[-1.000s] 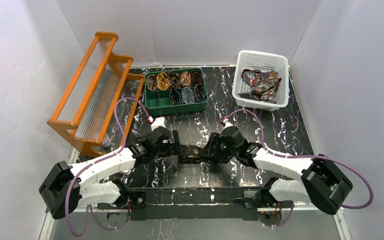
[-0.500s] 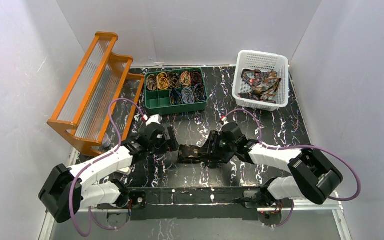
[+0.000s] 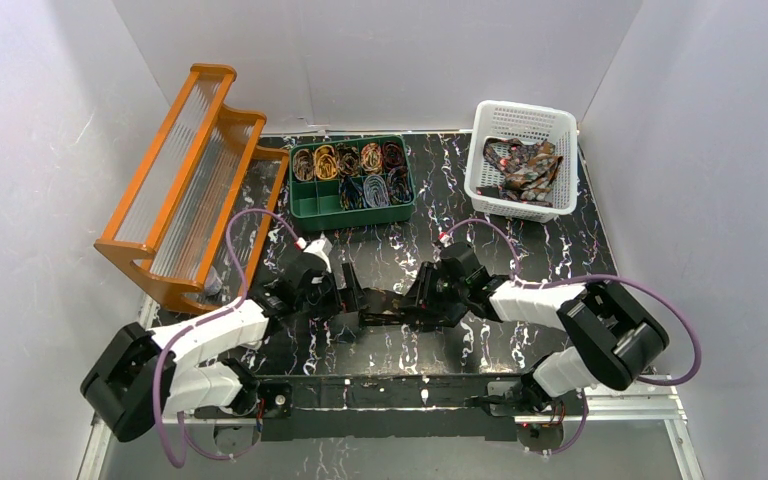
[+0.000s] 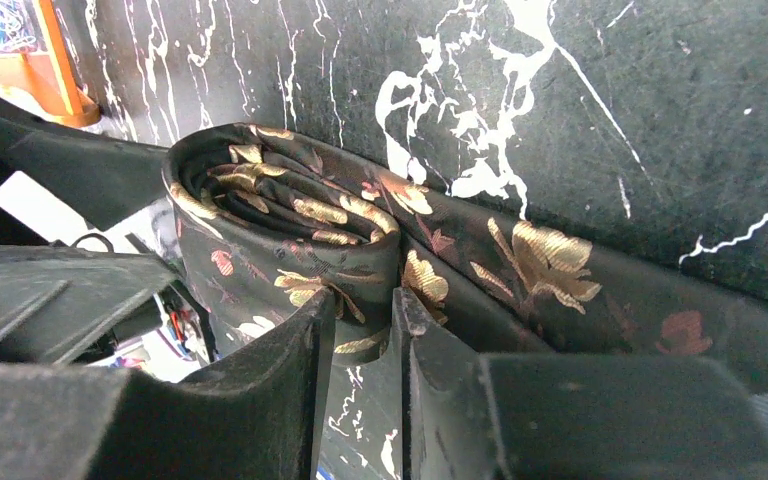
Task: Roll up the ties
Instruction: Roll the tie at the center of the board.
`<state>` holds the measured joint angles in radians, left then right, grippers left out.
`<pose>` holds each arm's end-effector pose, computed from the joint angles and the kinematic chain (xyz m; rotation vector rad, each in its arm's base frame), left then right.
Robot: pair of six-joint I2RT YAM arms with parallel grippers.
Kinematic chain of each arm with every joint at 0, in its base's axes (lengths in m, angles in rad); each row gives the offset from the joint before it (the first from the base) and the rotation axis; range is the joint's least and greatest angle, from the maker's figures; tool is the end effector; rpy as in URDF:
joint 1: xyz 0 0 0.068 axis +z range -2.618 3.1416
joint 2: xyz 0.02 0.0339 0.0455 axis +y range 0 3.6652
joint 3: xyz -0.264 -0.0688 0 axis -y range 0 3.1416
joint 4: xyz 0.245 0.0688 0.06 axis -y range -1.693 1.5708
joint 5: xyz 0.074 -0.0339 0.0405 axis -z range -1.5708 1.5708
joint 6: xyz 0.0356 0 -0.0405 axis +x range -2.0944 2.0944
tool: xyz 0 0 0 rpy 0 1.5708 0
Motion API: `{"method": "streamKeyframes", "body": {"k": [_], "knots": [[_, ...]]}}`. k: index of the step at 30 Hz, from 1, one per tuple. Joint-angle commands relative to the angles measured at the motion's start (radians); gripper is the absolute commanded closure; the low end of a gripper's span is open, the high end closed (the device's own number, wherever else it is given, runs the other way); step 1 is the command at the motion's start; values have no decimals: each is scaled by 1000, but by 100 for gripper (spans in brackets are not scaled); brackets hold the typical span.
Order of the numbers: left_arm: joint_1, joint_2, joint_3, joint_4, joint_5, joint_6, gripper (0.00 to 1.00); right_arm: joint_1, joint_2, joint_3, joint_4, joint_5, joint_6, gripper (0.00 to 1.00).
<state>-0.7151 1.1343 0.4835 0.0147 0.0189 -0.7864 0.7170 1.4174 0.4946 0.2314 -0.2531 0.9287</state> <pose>0.1716 -0.1499 0.1870 -0.0723 2.3411 -0.8225 0.1893 0.1769 0.1461 0.1156 2.5064 1.0804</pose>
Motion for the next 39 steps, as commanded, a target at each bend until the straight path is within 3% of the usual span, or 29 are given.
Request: {"method": "streamKeyframes", "body": {"k": [1,8,13,20,27,31,39], "knots": [[2,68,-35,158,93,-23,5,-15,54,5,7,-20,-11,67],[2,171,-59,307,172,-70,13,-28,79,-22,8,-25,-13,70],[1,185,-75,330,181,-88,18,-37,87,-40,15,-31,-10,72],[0,231,-91,408,207,-126,36,-39,98,-51,28,-48,-8,73],[0,230,-61,404,197,-115,49,-39,108,-50,33,-68,-12,74],[0,202,-6,318,171,-88,58,-39,112,-35,30,-91,-17,74],[-4,168,90,78,59,-44,65,-39,7,31,40,-209,-40,47]]}}
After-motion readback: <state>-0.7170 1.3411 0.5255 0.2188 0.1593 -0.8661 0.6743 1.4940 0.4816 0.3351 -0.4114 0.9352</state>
